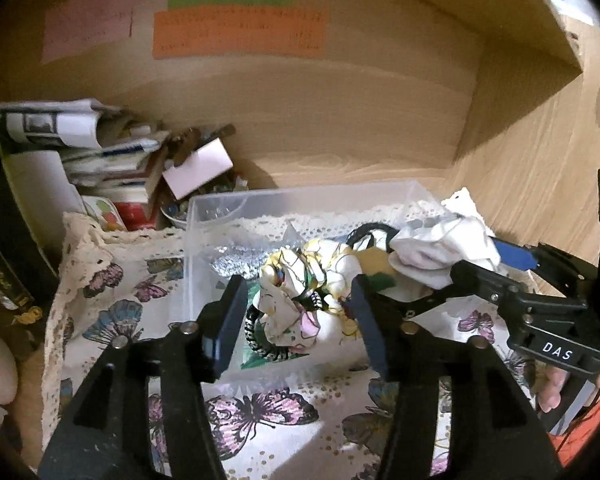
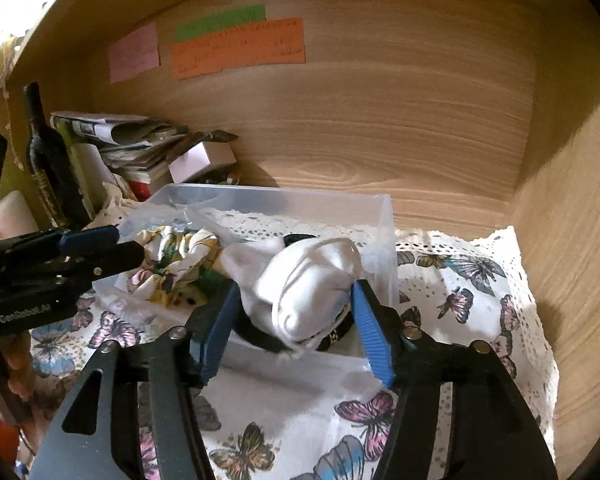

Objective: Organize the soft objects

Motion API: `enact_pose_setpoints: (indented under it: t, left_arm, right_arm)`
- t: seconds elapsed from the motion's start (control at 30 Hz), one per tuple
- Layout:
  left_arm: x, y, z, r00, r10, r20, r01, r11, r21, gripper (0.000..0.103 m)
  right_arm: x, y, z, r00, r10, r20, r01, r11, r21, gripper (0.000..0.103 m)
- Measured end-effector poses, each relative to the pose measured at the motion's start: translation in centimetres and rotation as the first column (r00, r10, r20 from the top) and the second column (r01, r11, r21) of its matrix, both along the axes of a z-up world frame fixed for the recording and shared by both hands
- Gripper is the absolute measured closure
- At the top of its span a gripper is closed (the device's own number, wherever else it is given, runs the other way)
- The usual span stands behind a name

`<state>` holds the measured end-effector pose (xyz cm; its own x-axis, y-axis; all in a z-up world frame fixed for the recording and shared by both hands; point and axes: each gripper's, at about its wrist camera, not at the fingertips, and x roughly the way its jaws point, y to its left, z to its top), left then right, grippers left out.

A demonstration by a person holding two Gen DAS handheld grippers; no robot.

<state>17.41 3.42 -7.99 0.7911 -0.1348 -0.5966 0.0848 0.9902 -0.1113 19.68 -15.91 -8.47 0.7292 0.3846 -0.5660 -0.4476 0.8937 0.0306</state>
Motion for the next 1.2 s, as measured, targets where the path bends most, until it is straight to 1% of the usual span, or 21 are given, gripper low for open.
enact_pose_setpoints:
  t: [0.07, 0.13, 0.33, 0.43, 0.6, 0.67, 0.7, 0.73, 0.77, 0.8, 0.83, 0.87, 0.97, 1.03, 1.1, 1.2]
  left_arm:
    - [-0.7, 0.0, 0.8, 1.000, -0.002, 0.026, 0.002, 1.000, 0.000, 0.047]
    - [-1.6, 0.0, 1.8, 0.998, 0.002, 0.061, -0.002, 1.000, 0.002, 0.044]
    - [-4.4, -0.6, 4.5, 0.985, 0.009, 0.174, -0.013, 1.000, 0.022, 0.040]
    - [-6.0, -0.9, 5.9, 0.971, 0.016, 0.238, -0.024, 0.999, 0.032, 0.036]
    - [-8.9, -1.4, 8.1, 0.940, 0.027, 0.339, -0.041, 0.999, 0.034, 0.028]
    - [-9.9, -1.4, 8.8, 0.930, 0.027, 0.367, -0.038, 0.999, 0.023, 0.025]
    - [-10.4, -1.4, 9.1, 0.924, 0.027, 0.381, -0.036, 0.999, 0.017, 0.023]
    - [-10.7, -1.4, 9.3, 0.921, 0.028, 0.388, -0.036, 0.999, 0.014, 0.019]
    - [-11.2, -1.3, 9.5, 0.917, 0.034, 0.398, -0.041, 0.999, 0.010, 0.016]
    - [-11.6, -1.3, 9.7, 0.912, 0.043, 0.407, -0.049, 0.999, 0.006, 0.010]
    - [-12.0, -1.2, 9.8, 0.907, 0.053, 0.418, -0.060, 0.998, 0.002, 0.006]
    - [-12.4, -1.2, 10.0, 0.901, 0.060, 0.430, -0.066, 0.998, -0.002, 0.005]
    - [-13.1, -1.2, 10.3, 0.893, 0.062, 0.447, -0.070, 0.998, 0.002, 0.002]
    - [-13.5, -1.4, 10.4, 0.888, 0.067, 0.455, -0.079, 0.997, 0.007, 0.000]
    - [-13.7, -1.4, 10.5, 0.884, 0.071, 0.462, -0.086, 0.996, 0.011, 0.000]
    - [-14.1, -1.5, 10.6, 0.882, 0.069, 0.467, -0.087, 0.996, 0.018, 0.000]
  right_arm:
    - [-0.5, -0.2, 0.5, 1.000, 0.002, 0.013, -0.003, 1.000, 0.008, 0.047]
    - [-1.3, -0.3, 1.3, 0.999, 0.006, 0.037, -0.007, 1.000, 0.011, 0.045]
    - [-4.3, -0.5, 4.1, 0.990, 0.016, 0.141, -0.022, 0.999, 0.042, 0.041]
    - [-5.9, -0.7, 5.7, 0.979, 0.024, 0.201, -0.038, 0.997, 0.069, 0.038]
    - [-8.6, -1.3, 8.0, 0.956, 0.026, 0.291, -0.062, 0.991, 0.115, 0.037]
    - [-9.5, -1.5, 8.6, 0.948, 0.023, 0.318, -0.068, 0.989, 0.131, 0.033]
    - [-9.9, -1.6, 9.0, 0.942, 0.018, 0.334, -0.069, 0.988, 0.140, 0.028]
    - [-10.3, -1.7, 9.2, 0.937, 0.014, 0.350, -0.070, 0.987, 0.147, 0.024]
    - [-10.6, -1.8, 9.4, 0.933, 0.017, 0.360, -0.077, 0.985, 0.153, 0.022]
    - [-11.0, -1.9, 9.5, 0.929, 0.017, 0.370, -0.082, 0.984, 0.160, 0.021]
    - [-11.3, -2.0, 9.7, 0.926, 0.019, 0.377, -0.088, 0.982, 0.166, 0.020]
    - [-11.5, -2.1, 9.7, 0.924, 0.020, 0.382, -0.093, 0.981, 0.172, 0.019]
    - [-11.9, -2.1, 9.9, 0.918, 0.018, 0.397, -0.099, 0.978, 0.185, 0.013]
    - [-12.3, -2.1, 10.0, 0.913, 0.014, 0.408, -0.100, 0.976, 0.191, 0.005]
    - [-12.6, -2.1, 10.0, 0.908, 0.006, 0.418, -0.096, 0.976, 0.195, 0.001]
    - [-12.8, -2.0, 9.9, 0.906, -0.003, 0.424, -0.088, 0.977, 0.194, 0.000]
